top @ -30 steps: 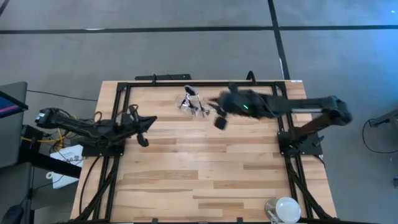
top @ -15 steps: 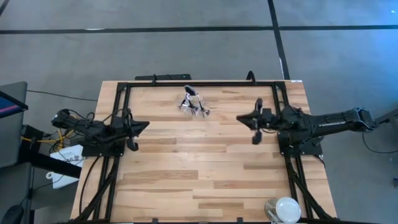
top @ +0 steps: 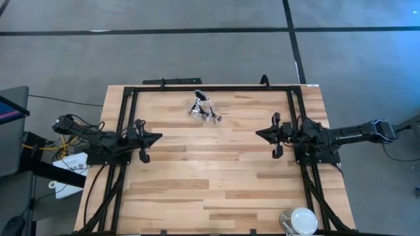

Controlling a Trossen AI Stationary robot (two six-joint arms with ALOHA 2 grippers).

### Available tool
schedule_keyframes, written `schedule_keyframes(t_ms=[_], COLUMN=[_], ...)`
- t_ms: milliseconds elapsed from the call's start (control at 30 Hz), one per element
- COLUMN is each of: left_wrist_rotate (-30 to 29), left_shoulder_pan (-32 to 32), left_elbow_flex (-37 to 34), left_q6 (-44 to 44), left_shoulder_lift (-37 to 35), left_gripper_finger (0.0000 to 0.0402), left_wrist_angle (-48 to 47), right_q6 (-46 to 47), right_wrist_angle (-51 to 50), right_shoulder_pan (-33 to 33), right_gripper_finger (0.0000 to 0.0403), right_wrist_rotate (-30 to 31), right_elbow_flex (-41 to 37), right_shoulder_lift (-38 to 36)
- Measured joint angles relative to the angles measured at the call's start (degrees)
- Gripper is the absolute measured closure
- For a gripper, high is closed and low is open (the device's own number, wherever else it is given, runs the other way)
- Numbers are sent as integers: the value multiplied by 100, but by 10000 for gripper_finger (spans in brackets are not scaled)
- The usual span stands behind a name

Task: Sort items
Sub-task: Return to Home Position

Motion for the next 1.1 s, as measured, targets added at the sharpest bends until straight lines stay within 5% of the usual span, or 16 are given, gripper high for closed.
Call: schedule_keyframes(t_ms=[267,767,1100], left_wrist_rotate=[-1,0,-1], left_shoulder_pan=[0,1,2], left_elbow_flex=[2,4,9], left_q6=[-1,-2,-2], left_shoulder_lift=[278,680,739], left_gripper_finger=[398,398,398], left_wrist_angle=[5,49,52], right_q6=[265,-407,-451], right_wrist_angle=[-466,-1575,-2408], right_shoulder_pan=[225,649,645], right_gripper_finger=[402,402,402], right_wrist_rotate=[-108,-200,-133], right_elbow_flex=[-201,-507,-511], right_shoulder_lift=[-455,-2766,-2724])
